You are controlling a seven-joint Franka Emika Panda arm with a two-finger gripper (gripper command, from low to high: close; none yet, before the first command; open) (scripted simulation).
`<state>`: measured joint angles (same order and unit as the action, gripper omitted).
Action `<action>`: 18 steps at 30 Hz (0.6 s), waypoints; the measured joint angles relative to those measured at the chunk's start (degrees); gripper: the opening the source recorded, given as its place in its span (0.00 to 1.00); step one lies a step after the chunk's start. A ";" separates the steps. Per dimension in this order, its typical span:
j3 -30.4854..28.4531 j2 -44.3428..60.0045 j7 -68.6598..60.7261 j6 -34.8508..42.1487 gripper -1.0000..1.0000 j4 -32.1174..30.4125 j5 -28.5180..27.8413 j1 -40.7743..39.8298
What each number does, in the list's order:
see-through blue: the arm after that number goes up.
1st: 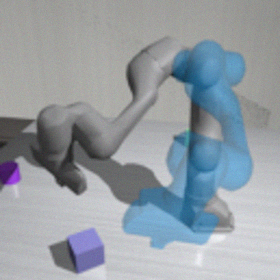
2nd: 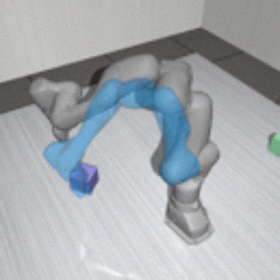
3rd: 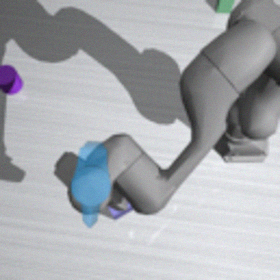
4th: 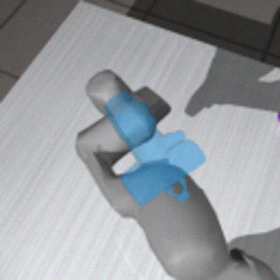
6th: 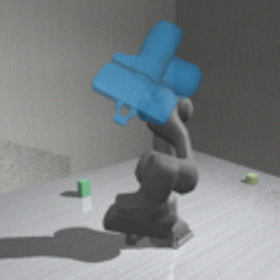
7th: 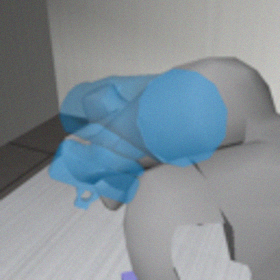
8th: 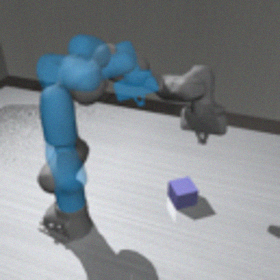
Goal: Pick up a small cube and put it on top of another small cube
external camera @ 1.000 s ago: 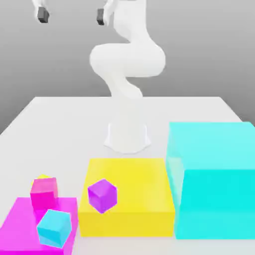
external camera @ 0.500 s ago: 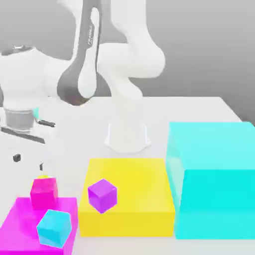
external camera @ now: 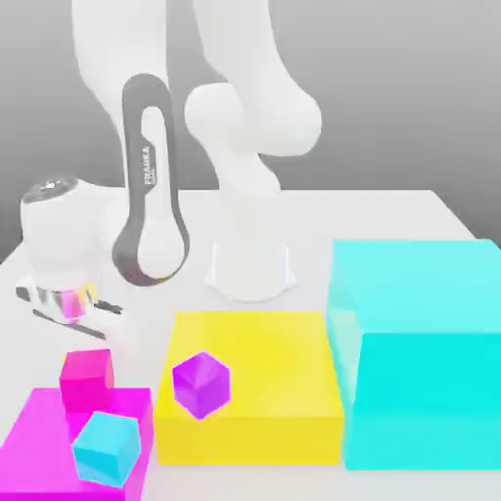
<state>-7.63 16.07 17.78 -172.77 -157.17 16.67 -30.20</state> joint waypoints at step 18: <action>-0.73 -14.03 29.24 30.23 0.00 20.71 -11.93 14.29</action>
<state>-8.36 2.04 47.02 -142.54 -136.46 4.74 -15.91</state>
